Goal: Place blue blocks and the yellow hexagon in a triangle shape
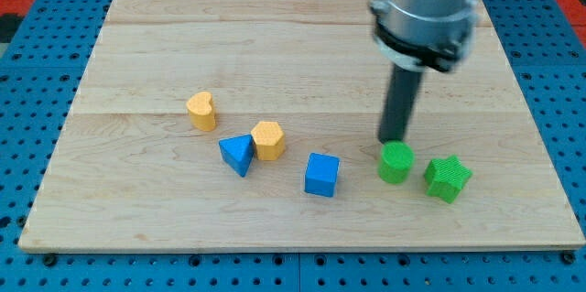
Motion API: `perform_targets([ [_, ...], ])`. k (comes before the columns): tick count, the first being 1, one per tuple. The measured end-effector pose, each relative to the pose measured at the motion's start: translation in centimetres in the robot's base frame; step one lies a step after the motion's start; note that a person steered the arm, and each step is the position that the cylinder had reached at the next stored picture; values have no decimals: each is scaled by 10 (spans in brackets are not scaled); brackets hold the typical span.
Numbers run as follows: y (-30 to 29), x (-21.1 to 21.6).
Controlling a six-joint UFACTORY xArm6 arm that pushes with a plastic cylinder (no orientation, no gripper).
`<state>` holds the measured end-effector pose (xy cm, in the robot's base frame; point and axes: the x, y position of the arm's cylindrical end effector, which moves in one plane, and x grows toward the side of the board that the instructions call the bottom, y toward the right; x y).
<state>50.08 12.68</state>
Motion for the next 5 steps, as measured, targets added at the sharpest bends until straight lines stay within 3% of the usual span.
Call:
perform_targets([
  [1, 10, -6],
  [2, -35, -38],
  [5, -41, -44],
])
